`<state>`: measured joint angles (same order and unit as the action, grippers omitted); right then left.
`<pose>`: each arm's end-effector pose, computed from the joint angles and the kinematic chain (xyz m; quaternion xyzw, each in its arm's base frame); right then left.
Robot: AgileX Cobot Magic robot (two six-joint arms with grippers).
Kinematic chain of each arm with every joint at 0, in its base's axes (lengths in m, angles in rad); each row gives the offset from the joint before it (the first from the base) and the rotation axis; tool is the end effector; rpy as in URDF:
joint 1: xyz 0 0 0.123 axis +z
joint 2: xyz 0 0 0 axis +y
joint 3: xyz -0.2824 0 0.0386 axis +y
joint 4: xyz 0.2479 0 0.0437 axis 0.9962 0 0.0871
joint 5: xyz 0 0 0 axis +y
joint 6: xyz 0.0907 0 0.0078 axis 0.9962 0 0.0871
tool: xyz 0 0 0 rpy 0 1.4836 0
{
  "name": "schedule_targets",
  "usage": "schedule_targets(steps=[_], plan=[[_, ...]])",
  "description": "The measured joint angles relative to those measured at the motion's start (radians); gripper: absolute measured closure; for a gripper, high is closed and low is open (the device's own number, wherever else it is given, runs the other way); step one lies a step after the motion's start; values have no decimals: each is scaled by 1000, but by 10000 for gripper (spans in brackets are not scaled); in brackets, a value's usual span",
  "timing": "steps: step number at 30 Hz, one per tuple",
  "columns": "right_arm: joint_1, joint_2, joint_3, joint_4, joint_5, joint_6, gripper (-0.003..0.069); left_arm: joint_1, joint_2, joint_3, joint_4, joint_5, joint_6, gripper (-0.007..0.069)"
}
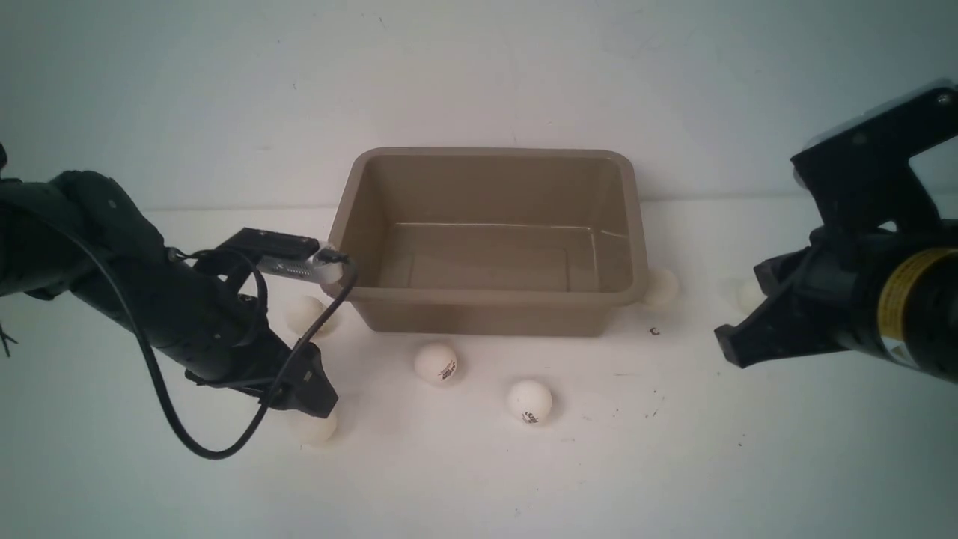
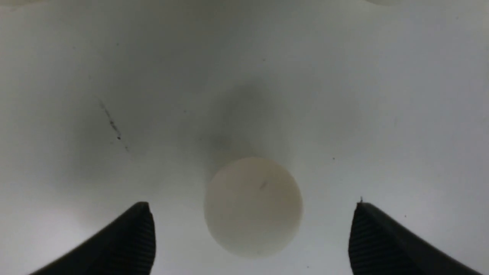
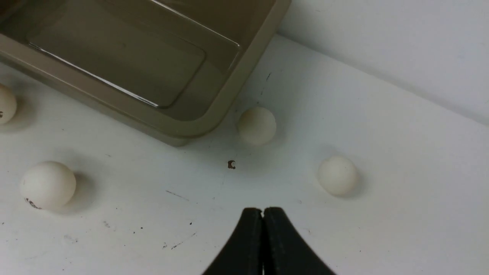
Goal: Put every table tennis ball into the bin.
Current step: Use the left arm to clamp the table tennis ball closest to it, then use the left arm to put the table tennis ball into the box
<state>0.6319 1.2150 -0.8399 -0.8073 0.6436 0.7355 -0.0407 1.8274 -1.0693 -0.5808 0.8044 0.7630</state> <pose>0.2198 0.1119 0.2941 -0.1787 0.8835 -0.0675 0.4277 0.3326 -0.0496 0.1655 0.2008 0.9545 -0.1855 0.1189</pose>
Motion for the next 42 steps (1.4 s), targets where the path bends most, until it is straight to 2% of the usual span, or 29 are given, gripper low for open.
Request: schedule_targets(steps=[10,12,17,21,26,35,42], plan=[[0,0,0,1,-1,0,669,-35,50,-1,-59,-37,66,31],[0,0,0,1,-1,0,669,-58,55,-1,-51,-57,62,74],[0,0,0,1,-1,0,669,-96,56,-2,38,-73,-39,286],[0,0,0,1,-2,0,669,-99,55,-8,123,-65,-128,280],[0,0,0,1,-3,0,669,-100,33,-9,201,7,-156,280],[0,0,0,1,-3,0,669,-100,-171,-57,173,60,-179,280],[0,0,0,1,-4,0,669,-100,-210,-216,167,50,-218,280]])
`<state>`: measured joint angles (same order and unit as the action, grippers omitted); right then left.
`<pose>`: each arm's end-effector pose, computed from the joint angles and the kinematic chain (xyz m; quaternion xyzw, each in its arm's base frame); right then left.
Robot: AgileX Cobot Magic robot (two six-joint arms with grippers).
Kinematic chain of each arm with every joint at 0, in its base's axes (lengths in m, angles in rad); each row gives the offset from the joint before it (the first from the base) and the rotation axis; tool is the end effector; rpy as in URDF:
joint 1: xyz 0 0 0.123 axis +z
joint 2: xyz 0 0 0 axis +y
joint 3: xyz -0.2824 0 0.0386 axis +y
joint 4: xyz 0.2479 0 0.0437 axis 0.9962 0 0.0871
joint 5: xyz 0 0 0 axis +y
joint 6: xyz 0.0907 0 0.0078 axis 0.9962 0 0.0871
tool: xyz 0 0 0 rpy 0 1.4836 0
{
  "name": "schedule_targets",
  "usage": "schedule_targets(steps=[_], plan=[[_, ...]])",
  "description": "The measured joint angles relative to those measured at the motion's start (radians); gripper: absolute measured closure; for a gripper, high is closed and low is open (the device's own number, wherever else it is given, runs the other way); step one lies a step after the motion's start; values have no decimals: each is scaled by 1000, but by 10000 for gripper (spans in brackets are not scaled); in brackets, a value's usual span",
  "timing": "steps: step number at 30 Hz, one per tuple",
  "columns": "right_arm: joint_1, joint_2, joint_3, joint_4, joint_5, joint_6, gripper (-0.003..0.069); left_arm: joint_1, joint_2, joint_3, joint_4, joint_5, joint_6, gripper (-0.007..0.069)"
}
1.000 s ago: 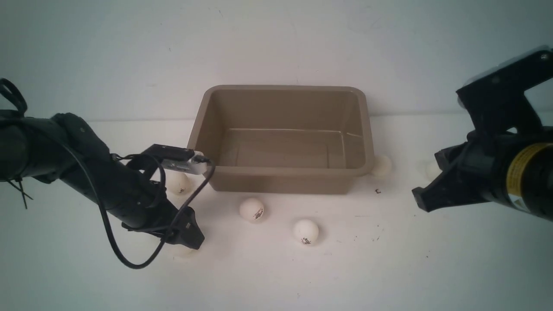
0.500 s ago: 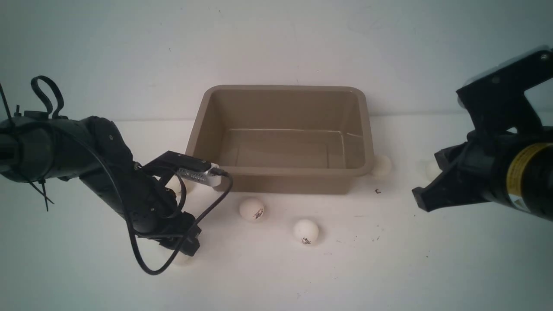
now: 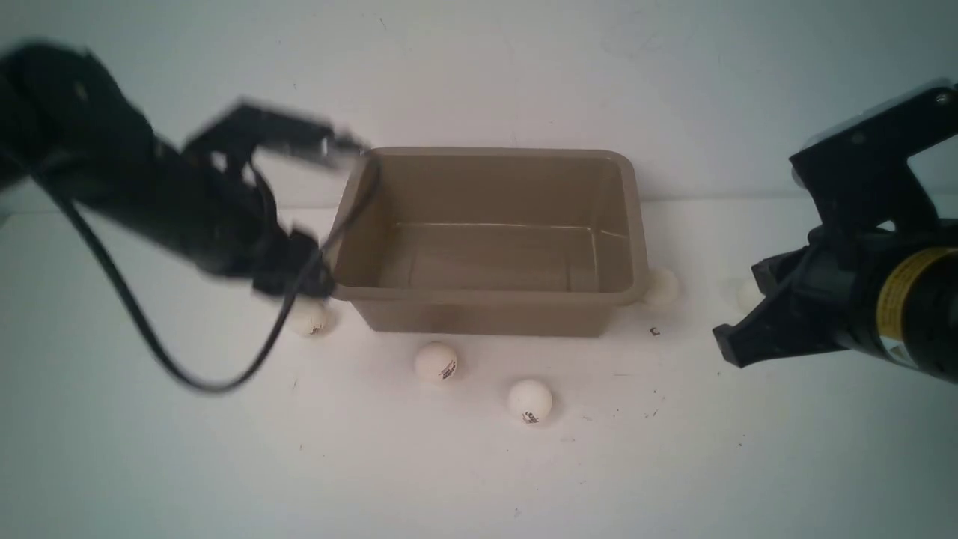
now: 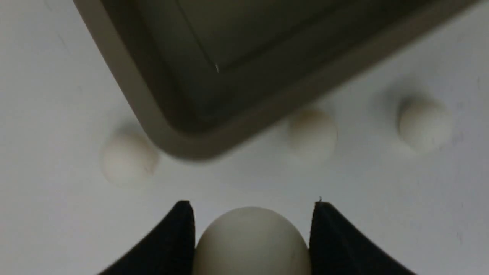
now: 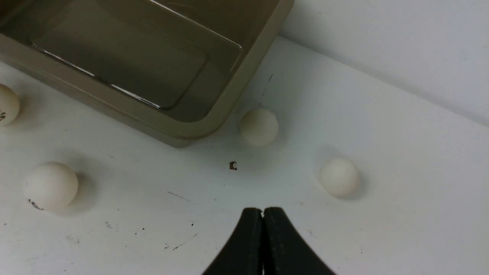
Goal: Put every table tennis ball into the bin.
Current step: Use the left arm to put the table tennis ball into the box, then use the left arm to clamp the table tennis ball closest to it
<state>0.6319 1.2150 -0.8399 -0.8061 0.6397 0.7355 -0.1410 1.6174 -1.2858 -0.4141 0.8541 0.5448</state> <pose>0.2199 0.1123 0.2941 -0.1790 0.8832 -0.0657 0.4285 0.3358 -0.0756 0.2884 0.2304 0.9280 -0.1327 0.2609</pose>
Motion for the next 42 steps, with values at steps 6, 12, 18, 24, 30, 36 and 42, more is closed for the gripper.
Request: schedule_targets(steps=[6,12,18,24,30,36,42], plan=[[0,0,0,0,0,0,669,-1,140,-223,1,6,-18,280],[0,0,0,-1,0,0,669,-52,404,-467,72,42,-23,280],[0,0,0,-1,0,0,669,-115,473,-552,90,63,143,280],[0,0,0,-1,9,0,669,-127,472,-556,88,65,281,182],[0,0,0,-1,12,0,669,-119,427,-616,216,229,262,51],[0,0,0,-1,12,0,669,15,321,-624,279,372,272,83],[0,0,0,-4,7,0,669,209,296,-555,95,374,344,83]])
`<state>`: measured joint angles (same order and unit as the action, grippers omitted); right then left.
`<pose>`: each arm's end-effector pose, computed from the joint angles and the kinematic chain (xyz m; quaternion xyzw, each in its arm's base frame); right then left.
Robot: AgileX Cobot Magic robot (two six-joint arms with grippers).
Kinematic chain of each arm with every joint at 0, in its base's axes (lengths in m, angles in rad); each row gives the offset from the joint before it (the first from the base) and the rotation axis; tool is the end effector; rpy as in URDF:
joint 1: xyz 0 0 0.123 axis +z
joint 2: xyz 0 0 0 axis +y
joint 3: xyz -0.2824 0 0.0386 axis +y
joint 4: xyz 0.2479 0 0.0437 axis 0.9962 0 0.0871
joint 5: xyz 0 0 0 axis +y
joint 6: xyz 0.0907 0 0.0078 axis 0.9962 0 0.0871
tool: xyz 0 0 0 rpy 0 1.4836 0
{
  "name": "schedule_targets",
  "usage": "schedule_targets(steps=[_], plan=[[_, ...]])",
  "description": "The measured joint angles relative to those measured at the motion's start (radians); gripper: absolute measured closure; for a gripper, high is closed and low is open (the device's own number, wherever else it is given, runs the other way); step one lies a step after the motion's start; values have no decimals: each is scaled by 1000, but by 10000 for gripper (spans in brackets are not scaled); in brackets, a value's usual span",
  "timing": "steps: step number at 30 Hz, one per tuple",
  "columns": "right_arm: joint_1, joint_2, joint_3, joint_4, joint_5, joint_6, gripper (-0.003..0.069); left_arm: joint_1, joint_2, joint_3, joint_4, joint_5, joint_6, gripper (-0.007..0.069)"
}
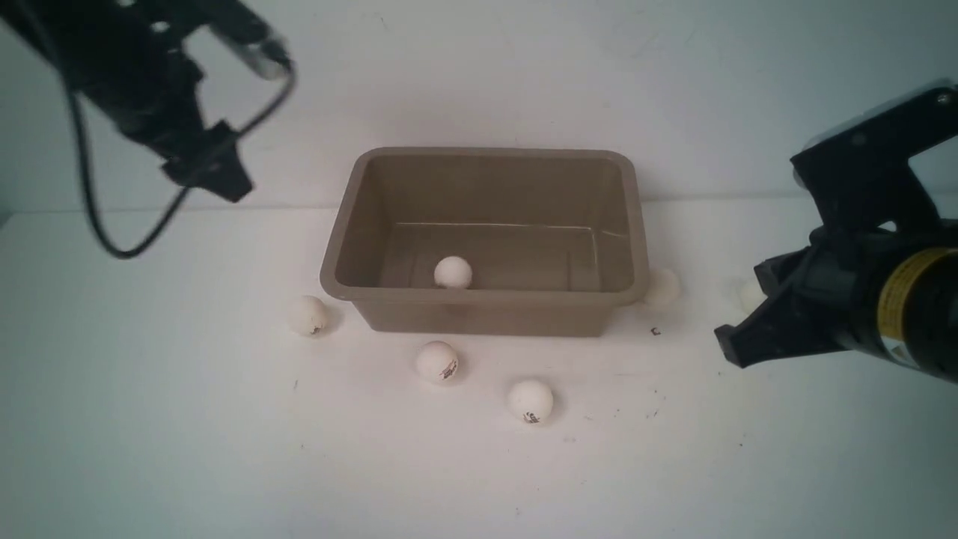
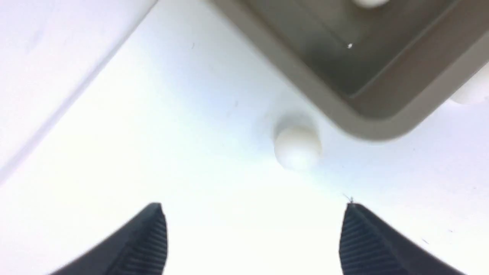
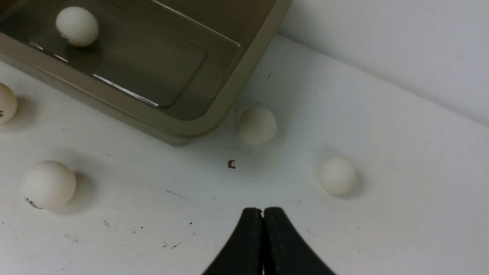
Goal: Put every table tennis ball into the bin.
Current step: Use the left arm to clamp the table tennis ball closest to it
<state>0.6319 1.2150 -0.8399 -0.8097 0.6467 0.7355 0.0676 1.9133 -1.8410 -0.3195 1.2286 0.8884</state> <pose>0.2198 0.1116 0.2940 -0.1788 0.8835 -0.0694 0.4274 0.4141 0.0010 0.3207 0.3639 0.9012 -0.0587 0.2279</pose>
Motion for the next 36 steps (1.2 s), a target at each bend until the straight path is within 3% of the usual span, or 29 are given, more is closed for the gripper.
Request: schedule_targets(steps=[4,7,12,16,23,36], plan=[[0,0,0,-1,-3,0,669,81,-6,88,-129,-1,127,83],[0,0,0,-1,-3,0,669,117,-8,186,-227,-4,320,83],[0,0,0,-1,-3,0,669,119,0,323,-264,-6,639,83],[0,0,0,-1,-4,0,669,119,26,356,-286,-45,716,83],[0,0,0,-1,-4,0,669,119,100,360,-442,-119,829,83],[0,0,0,0,-7,0,669,37,158,360,-472,-272,916,83]])
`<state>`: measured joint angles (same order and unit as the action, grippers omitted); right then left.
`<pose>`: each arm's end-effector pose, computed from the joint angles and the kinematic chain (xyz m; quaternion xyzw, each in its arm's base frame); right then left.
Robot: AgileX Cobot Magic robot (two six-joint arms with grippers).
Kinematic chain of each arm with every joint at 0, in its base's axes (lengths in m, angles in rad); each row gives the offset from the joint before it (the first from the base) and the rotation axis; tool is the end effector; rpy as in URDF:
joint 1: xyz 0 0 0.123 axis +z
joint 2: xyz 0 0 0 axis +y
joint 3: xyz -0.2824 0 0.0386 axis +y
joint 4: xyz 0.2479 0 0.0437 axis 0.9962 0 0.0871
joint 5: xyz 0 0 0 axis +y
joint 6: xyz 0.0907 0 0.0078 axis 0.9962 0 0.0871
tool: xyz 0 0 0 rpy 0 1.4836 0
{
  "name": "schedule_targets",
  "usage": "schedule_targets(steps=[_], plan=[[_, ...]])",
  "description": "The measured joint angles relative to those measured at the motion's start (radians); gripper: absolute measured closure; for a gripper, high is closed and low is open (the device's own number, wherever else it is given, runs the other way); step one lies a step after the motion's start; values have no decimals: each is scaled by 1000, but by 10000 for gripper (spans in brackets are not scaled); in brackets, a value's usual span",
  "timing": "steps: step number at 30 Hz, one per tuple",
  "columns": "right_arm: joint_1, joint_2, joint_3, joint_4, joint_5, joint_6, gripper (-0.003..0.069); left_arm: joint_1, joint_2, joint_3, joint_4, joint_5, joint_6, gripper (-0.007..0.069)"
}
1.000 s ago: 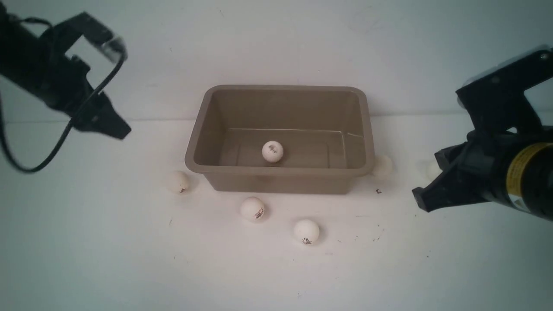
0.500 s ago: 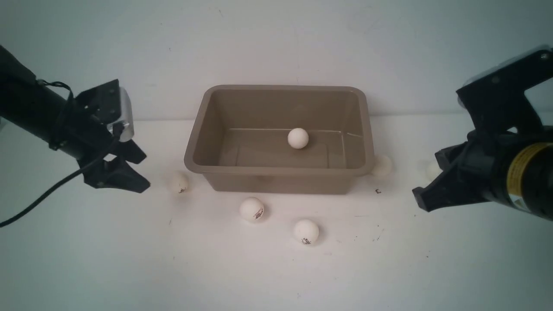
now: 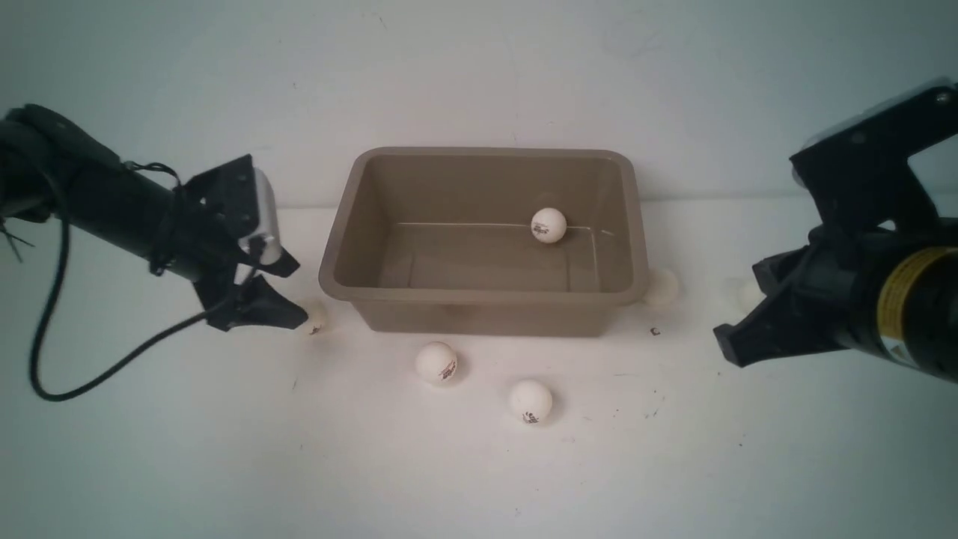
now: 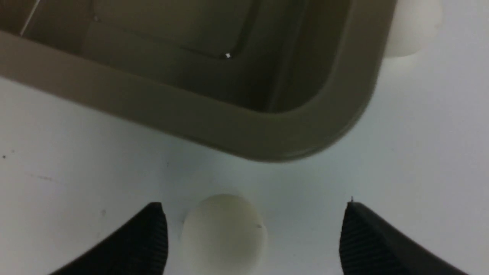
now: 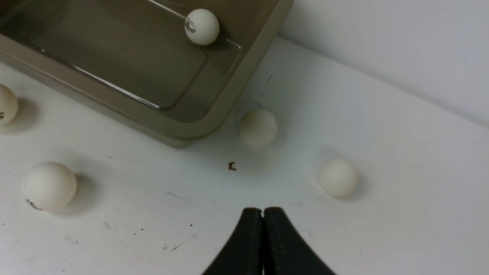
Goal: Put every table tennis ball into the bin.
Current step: Use the left arm to clamp the table tennis ball closest to it
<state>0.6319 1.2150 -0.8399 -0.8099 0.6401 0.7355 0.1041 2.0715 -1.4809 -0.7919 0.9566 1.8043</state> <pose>0.2200 0.1121 0.2943 -0.1800 0.8826 -0.0671 0.4292 0.4235 -0.0090 0.1794 0.5572 0.7616 -0.1474 0.2963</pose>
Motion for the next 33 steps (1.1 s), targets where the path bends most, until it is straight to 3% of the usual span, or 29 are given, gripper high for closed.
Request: schedule_targets(steps=[8,33], plan=[[0,0,0,0,0,0,669,-21,3,0,-10,-78,-21,83],[0,0,0,0,0,0,669,-24,130,0,-18,-128,-106,88]])
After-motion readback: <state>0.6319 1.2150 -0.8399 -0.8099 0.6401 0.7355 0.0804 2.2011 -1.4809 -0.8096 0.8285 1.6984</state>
